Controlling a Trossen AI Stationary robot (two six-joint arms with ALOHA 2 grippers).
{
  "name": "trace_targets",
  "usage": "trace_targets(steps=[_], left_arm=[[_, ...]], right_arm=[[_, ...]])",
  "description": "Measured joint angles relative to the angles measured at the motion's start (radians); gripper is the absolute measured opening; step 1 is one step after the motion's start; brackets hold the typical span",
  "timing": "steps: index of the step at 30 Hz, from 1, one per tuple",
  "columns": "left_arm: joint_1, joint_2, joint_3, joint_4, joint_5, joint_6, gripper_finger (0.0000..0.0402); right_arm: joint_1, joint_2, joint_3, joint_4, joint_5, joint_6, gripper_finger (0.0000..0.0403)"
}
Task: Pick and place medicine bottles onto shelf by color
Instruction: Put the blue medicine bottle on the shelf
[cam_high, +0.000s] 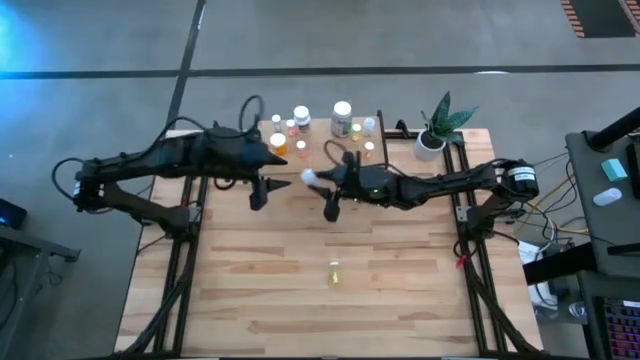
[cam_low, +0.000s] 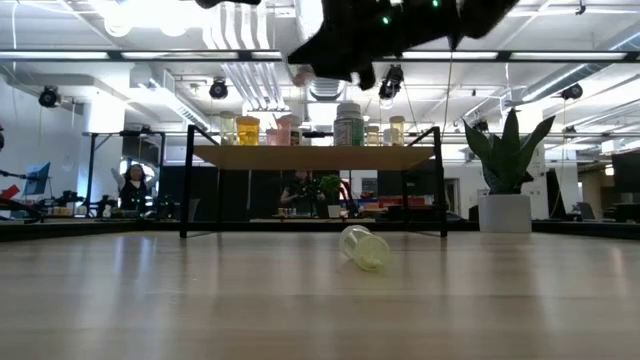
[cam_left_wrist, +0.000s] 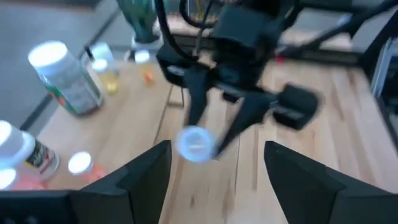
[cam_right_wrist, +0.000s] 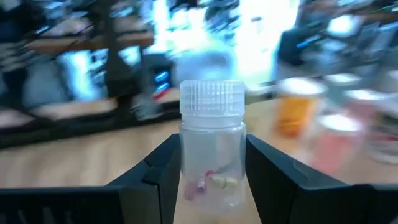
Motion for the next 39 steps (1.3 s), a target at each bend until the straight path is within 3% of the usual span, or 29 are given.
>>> trace_targets(steps=[8,15,23,28,35,39], left_arm=[[0.000,-0.188,-0.312,0.376,0.000,-0.002,0.0240],[0.000,-0.271,-0.499,0.591,0.000,-0.004,0.0240],[0.000,-0.272,-0.536,0.621,0.000,-0.005,0.0240],[0.000,-0.262,-0.537,0.619,0.001,-0.027,0.0240],[0.001,-0.261,-0.537,0.619,-0.001,-0.028,0.0240],[0.001,-0.255,-0.537,0.623,-0.002,-0.028,0.0240]], right_arm=[[-0.031,-0.011,-0.194,0.399,0.341,-0.051,0.0148],[-0.060,-0.009,-0.287,0.522,0.492,-0.039,0.0148],[-0.086,0.013,-0.290,0.510,0.498,-0.031,0.0148],[-0.052,0.015,-0.290,0.596,0.504,-0.090,0.0148],[0.043,0.014,-0.290,0.647,0.708,-0.194,0.0148],[0.079,0.042,-0.290,0.649,0.752,-0.162,0.0148]])
